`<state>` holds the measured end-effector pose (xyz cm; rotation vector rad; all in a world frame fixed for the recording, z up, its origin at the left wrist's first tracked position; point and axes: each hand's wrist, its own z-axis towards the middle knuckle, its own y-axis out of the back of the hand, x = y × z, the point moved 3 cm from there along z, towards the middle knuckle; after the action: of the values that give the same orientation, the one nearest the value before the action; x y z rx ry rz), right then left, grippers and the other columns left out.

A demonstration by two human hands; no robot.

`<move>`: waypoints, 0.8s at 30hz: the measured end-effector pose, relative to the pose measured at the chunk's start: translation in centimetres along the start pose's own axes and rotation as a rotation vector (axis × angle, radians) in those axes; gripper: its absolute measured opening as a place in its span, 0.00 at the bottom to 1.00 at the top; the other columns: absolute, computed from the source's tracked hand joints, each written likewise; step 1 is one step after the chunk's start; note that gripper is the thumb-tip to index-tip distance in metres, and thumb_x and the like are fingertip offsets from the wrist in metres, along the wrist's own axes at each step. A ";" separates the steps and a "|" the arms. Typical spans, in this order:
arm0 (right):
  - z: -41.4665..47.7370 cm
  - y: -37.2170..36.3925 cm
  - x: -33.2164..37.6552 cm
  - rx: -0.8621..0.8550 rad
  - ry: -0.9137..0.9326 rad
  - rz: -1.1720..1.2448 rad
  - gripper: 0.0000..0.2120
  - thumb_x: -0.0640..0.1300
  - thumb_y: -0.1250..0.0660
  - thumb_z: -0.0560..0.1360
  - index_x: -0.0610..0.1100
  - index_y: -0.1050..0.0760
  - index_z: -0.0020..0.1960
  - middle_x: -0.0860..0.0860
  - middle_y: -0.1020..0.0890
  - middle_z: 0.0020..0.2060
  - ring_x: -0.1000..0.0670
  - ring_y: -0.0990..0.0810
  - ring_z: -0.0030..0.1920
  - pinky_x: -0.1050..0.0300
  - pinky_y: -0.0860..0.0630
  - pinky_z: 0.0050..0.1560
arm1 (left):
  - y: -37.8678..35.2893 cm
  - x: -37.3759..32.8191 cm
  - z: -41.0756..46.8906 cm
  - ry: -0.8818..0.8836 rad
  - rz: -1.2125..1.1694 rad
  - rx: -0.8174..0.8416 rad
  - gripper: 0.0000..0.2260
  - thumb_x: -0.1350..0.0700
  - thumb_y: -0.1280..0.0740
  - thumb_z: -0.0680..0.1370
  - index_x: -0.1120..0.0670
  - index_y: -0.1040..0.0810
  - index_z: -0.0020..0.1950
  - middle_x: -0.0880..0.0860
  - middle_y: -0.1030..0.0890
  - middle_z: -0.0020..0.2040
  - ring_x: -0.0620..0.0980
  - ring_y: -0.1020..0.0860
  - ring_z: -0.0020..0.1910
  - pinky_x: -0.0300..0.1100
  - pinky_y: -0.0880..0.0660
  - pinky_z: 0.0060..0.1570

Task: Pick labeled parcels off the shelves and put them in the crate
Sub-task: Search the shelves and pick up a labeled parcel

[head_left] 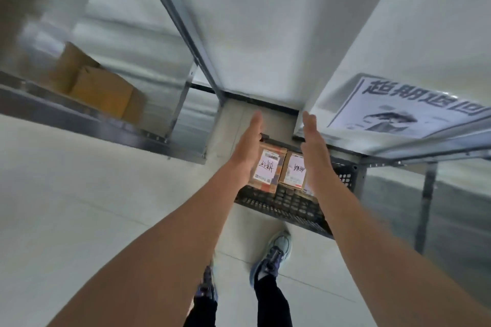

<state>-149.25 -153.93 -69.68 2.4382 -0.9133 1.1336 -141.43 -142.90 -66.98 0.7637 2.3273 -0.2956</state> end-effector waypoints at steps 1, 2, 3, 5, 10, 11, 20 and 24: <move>-1.4 -0.8 1.5 0.019 0.014 -0.014 0.32 0.71 0.52 0.81 0.62 0.49 0.82 0.56 0.46 0.83 0.44 0.45 0.82 0.37 0.52 0.78 | 0.8 -1.2 -1.5 -0.041 -0.015 -0.017 0.34 0.31 0.52 0.82 0.48 0.42 0.83 0.52 0.39 0.82 0.52 0.34 0.76 0.50 0.34 0.69; -3.0 -1.7 3.1 0.037 0.027 -0.028 0.32 0.71 0.52 0.81 0.61 0.48 0.82 0.56 0.46 0.83 0.44 0.44 0.82 0.38 0.51 0.79 | 1.8 -2.4 -3.3 -0.079 -0.032 -0.033 0.34 0.31 0.51 0.82 0.48 0.42 0.83 0.52 0.40 0.83 0.52 0.37 0.79 0.54 0.38 0.74; -4.8 -2.8 4.8 0.050 0.043 -0.042 0.32 0.71 0.52 0.81 0.60 0.48 0.82 0.56 0.45 0.83 0.44 0.44 0.82 0.39 0.51 0.79 | 2.9 -3.7 -5.3 -0.118 -0.055 -0.046 0.33 0.32 0.51 0.82 0.48 0.42 0.83 0.51 0.41 0.83 0.52 0.39 0.80 0.56 0.42 0.77; -8.2 -4.9 7.3 0.068 0.100 -0.076 0.32 0.70 0.51 0.82 0.60 0.46 0.82 0.57 0.44 0.82 0.46 0.44 0.82 0.41 0.50 0.79 | 5.0 -5.3 -9.1 -0.177 -0.102 -0.069 0.32 0.33 0.49 0.83 0.48 0.41 0.83 0.48 0.40 0.83 0.50 0.41 0.80 0.56 0.45 0.79; -16.2 -11.2 11.0 0.124 0.221 -0.165 0.29 0.64 0.52 0.85 0.55 0.45 0.83 0.57 0.43 0.82 0.51 0.46 0.82 0.47 0.49 0.81 | 11.5 -6.8 -17.9 -0.280 -0.150 -0.111 0.31 0.34 0.47 0.83 0.47 0.39 0.82 0.47 0.36 0.81 0.49 0.38 0.79 0.57 0.43 0.78; -17.9 -12.9 11.7 0.136 0.243 -0.169 0.28 0.62 0.51 0.85 0.54 0.45 0.83 0.56 0.43 0.82 0.52 0.46 0.82 0.49 0.50 0.80 | 13.2 -6.7 -19.8 -0.304 -0.150 -0.114 0.30 0.34 0.47 0.83 0.47 0.39 0.82 0.48 0.36 0.81 0.49 0.37 0.79 0.57 0.42 0.78; -33.9 -29.3 11.1 0.299 0.413 -0.411 0.27 0.57 0.50 0.87 0.48 0.40 0.82 0.50 0.36 0.80 0.49 0.40 0.80 0.52 0.45 0.78 | 32.0 -0.3 -34.5 -0.408 -0.167 -0.219 0.32 0.32 0.41 0.79 0.50 0.31 0.77 0.51 0.28 0.75 0.52 0.29 0.72 0.54 0.30 0.68; -39.0 -37.5 9.7 0.414 0.502 -0.556 0.28 0.61 0.52 0.86 0.52 0.41 0.82 0.53 0.37 0.81 0.49 0.41 0.81 0.50 0.44 0.77 | 41.9 2.6 -40.2 -0.436 -0.198 -0.304 0.25 0.40 0.41 0.84 0.52 0.31 0.77 0.51 0.29 0.76 0.52 0.30 0.73 0.54 0.30 0.68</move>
<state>-142.27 -110.07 -37.29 2.2756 0.1583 1.6918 -139.13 -92.19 -38.69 0.2836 1.9690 -0.1670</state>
